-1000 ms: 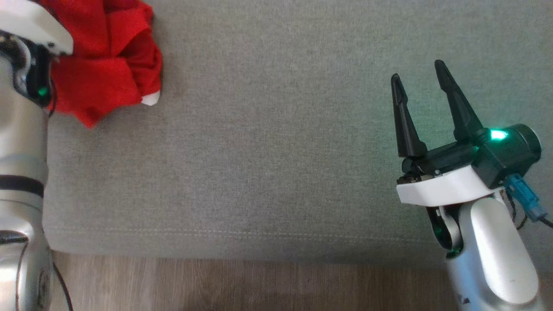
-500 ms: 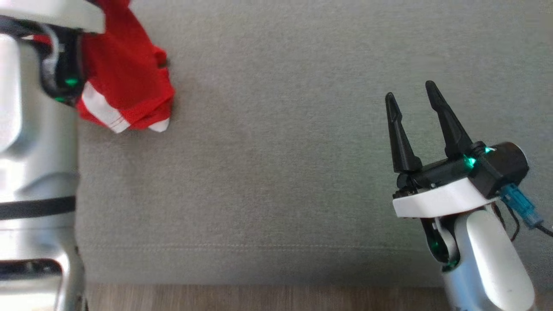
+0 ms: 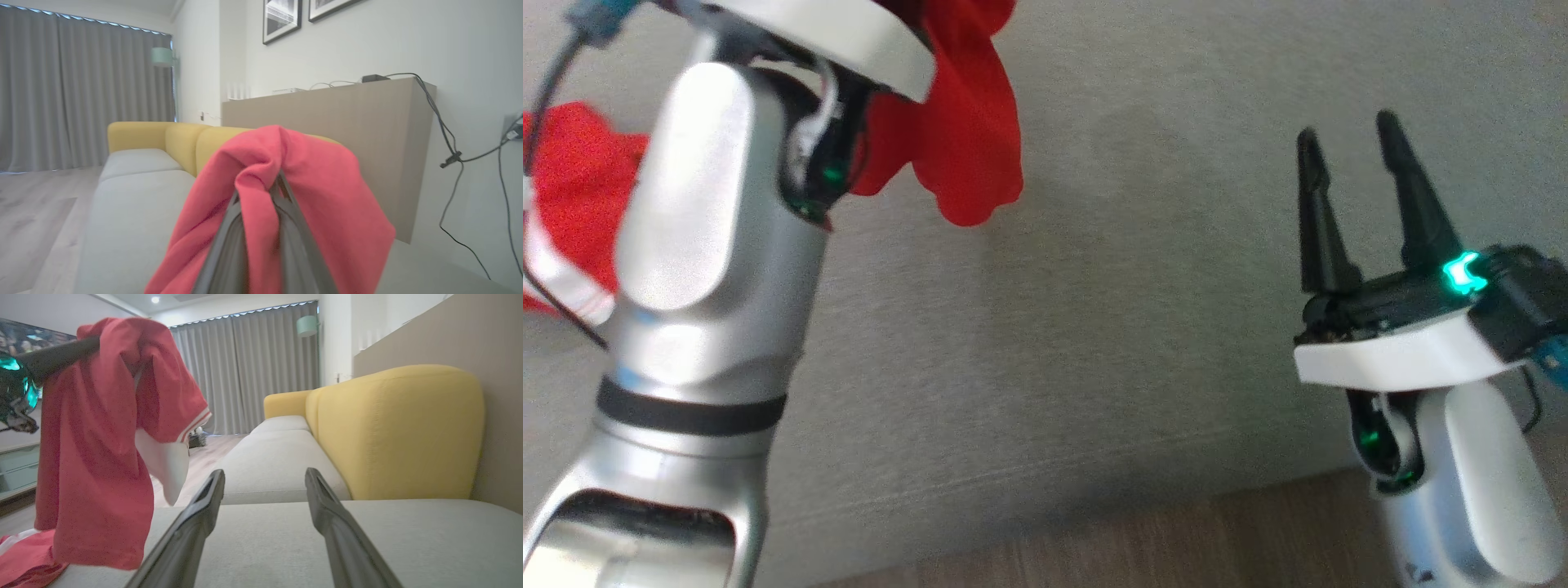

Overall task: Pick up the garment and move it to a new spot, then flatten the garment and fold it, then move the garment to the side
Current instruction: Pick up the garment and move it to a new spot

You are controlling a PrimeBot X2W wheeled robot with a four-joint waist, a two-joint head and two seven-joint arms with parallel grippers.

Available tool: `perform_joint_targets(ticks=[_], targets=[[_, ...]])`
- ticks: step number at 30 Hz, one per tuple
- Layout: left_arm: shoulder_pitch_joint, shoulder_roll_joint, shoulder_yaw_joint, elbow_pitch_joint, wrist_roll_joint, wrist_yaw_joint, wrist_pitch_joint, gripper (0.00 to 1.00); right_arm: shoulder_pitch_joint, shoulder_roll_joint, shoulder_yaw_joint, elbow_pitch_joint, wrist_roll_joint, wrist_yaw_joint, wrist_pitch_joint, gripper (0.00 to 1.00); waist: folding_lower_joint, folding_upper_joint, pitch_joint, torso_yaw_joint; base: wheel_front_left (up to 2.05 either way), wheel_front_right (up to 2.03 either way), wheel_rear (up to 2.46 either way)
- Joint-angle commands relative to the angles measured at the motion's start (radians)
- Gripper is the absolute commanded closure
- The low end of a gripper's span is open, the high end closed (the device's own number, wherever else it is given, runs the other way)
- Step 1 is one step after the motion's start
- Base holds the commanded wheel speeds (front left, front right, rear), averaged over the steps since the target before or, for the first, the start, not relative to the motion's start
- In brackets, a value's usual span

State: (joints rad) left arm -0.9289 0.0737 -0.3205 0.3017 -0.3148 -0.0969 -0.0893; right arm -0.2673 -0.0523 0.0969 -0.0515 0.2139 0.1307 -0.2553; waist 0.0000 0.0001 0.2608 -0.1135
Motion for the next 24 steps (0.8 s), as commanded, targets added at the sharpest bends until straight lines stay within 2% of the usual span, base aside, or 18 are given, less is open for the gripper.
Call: perform_joint_targets(ticks=[1,4,7,15,16,17,18,21,24], targets=[[-0.051,0.013,0.007,-0.033,0.008,0.004,0.006,1.00,-0.043,0.002,0.014,-0.051,0.016,0.000,-0.006,0.00,0.0000,-0.0001,0.043,-0.084,0.00,0.00,0.00],[-0.057,-0.005,-0.044,-0.008,0.012,0.012,0.008,1.00,-0.057,0.002,0.008,-0.081,0.043,0.000,-0.006,0.00,0.0000,-0.0001,0.071,-0.151,0.00,0.00,0.00],[-0.064,-0.016,-0.088,0.052,0.015,0.039,-0.004,1.00,-0.065,0.002,0.014,-0.108,0.068,0.000,-0.006,0.00,0.0000,-0.0001,0.097,-0.212,0.00,0.00,0.00],[-0.109,-0.023,-0.187,0.297,-0.028,0.149,-0.090,1.00,-0.069,0.002,0.049,-0.158,0.121,0.000,-0.006,0.00,0.0000,-0.0001,0.144,-0.341,0.00,0.00,0.00],[-0.114,-0.023,-0.206,0.325,-0.040,0.160,-0.098,0.74,-0.067,0.002,0.051,-0.160,0.124,0.000,-0.006,0.00,0.0000,-0.0001,0.147,-0.348,0.00,0.00,0.00],[-0.118,-0.023,-0.225,0.353,-0.054,0.170,-0.103,0.12,-0.065,0.002,0.052,-0.161,0.126,0.000,-0.006,0.00,0.0000,-0.0001,0.149,-0.354,0.00,0.00,0.00],[-0.122,-0.023,-0.245,0.377,-0.071,0.174,-0.106,0.00,-0.063,0.002,0.053,-0.161,0.128,0.000,-0.006,0.00,0.0000,-0.0001,0.150,-0.357,0.00,0.00,0.00],[-0.137,-0.023,-0.294,0.417,-0.117,0.178,-0.127,0.00,-0.057,0.002,0.056,-0.159,0.129,0.000,-0.006,0.00,0.0000,-0.0001,0.152,-0.354,0.00,0.00,0.00],[-0.160,-0.023,-0.316,0.434,-0.169,0.190,-0.156,0.00,-0.050,0.002,0.054,-0.148,0.114,0.000,-0.006,0.00,0.0000,-0.0001,0.139,-0.310,0.00,0.00,0.00]])
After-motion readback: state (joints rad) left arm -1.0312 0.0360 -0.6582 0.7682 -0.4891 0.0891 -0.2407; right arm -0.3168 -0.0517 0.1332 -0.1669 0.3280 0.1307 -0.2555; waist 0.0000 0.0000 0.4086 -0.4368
